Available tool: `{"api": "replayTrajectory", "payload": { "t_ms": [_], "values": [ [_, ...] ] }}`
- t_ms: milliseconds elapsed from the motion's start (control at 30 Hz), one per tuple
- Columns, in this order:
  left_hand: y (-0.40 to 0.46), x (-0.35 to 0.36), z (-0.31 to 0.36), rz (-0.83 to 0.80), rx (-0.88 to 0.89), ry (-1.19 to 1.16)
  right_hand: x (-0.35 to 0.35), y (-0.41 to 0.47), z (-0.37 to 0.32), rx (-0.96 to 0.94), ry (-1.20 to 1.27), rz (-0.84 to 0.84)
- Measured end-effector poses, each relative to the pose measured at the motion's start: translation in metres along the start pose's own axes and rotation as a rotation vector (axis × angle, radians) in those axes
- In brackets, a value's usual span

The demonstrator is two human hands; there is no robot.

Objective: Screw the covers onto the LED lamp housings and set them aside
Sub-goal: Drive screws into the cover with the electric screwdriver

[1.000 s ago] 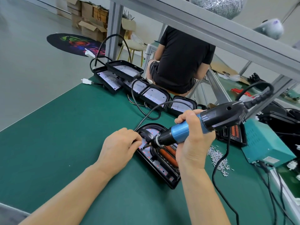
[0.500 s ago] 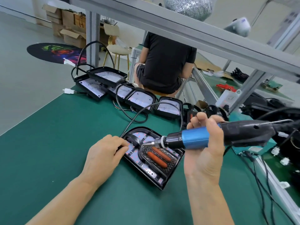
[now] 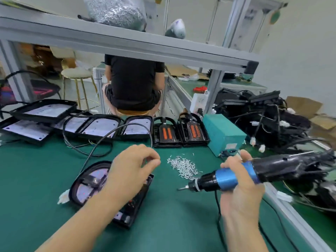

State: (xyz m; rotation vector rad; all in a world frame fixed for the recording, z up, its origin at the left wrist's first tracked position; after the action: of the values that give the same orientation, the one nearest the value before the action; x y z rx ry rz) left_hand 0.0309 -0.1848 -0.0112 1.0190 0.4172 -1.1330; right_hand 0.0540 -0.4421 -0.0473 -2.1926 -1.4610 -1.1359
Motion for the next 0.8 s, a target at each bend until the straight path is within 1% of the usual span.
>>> {"api": "replayTrajectory", "payload": {
  "t_ms": [100, 200, 367, 500, 633, 700, 800],
  "values": [
    [0.031, 0.051, 0.02, -0.184, 0.017, 0.069, -0.002, 0.008, 0.001, 0.017, 0.015, -0.041],
    [0.047, 0.094, 0.022, -0.338, -0.004, 0.149, -0.004, 0.016, -0.003, 0.011, 0.024, -0.053],
    [0.048, 0.136, 0.017, -0.502, -0.038, 0.261, -0.016, 0.029, -0.006, -0.011, 0.071, 0.025],
    [0.043, 0.149, 0.007, -0.544, -0.088, 0.331, -0.022, 0.034, 0.0, -0.04, 0.099, 0.065],
    [0.04, 0.148, 0.002, -0.487, -0.068, 0.479, -0.024, 0.036, 0.01, -0.036, 0.102, 0.097],
    [0.039, 0.149, 0.001, -0.492, -0.058, 0.55, -0.025, 0.036, 0.014, -0.022, 0.105, 0.112],
    [0.042, 0.148, -0.004, -0.535, -0.109, 0.559, -0.027, 0.036, 0.018, -0.014, 0.105, 0.12]
  ]
}}
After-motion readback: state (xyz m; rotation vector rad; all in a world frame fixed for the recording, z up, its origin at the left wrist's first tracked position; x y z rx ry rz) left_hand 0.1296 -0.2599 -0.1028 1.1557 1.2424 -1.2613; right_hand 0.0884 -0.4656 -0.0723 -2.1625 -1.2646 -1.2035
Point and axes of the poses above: each hand's wrist, its own y-axis towards the middle knuckle, its own x-axis out of the palm, z = x × y, the point moved 10 cm from there along y, towards the middle knuckle, and after that the axes turned 9 degrees about y, right-handed, at the moved point
